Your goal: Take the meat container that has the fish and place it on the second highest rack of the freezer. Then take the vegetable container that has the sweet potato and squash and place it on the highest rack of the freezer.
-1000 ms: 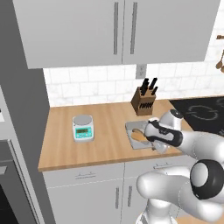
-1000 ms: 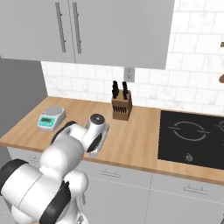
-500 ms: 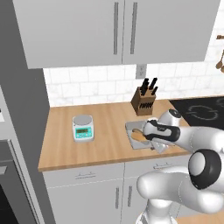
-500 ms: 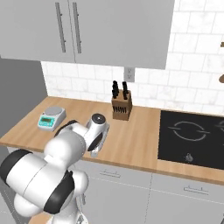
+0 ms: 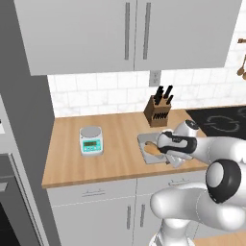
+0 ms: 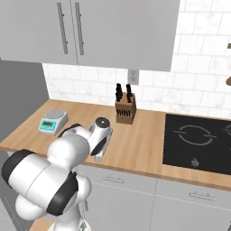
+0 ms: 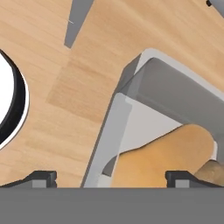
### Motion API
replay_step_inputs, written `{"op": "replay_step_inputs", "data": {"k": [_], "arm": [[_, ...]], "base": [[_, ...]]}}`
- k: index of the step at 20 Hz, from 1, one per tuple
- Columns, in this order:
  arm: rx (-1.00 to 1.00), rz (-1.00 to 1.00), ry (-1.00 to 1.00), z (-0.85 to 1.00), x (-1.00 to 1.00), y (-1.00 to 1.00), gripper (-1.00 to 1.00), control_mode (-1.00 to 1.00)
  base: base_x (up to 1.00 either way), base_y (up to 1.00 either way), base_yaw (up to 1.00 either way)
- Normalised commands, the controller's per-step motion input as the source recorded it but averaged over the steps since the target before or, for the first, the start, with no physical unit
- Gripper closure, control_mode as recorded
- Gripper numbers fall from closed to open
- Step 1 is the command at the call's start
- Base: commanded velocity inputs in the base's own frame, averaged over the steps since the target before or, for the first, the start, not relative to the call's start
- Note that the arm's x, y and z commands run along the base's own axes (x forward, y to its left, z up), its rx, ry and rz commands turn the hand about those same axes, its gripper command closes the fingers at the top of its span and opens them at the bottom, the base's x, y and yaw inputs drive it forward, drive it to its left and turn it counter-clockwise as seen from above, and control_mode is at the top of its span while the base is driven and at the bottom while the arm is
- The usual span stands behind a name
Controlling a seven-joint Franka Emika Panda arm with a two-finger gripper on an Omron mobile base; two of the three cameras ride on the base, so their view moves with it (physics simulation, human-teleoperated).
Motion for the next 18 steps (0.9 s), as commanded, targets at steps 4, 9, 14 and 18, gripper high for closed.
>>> {"op": "replay_step_inputs", "data": {"k": [4, 9, 14, 18], "arm": [[0.0, 0.0, 0.0, -0.02, 0.0, 0.0, 1.0, -1.0], [0.0, 0.0, 0.0, 0.0, 0.0, 0.0, 1.0, -1.0], [0.0, 0.0, 0.0, 0.0, 0.0, 0.0, 1.0, -1.0], [0.0, 0.0, 0.0, 0.0, 0.0, 0.0, 1.0, -1.0]], "base": [[0.0, 0.0, 0.0], [0.0, 0.0, 0.0], [0.0, 0.0, 0.0], [0.0, 0.0, 0.0]]}}
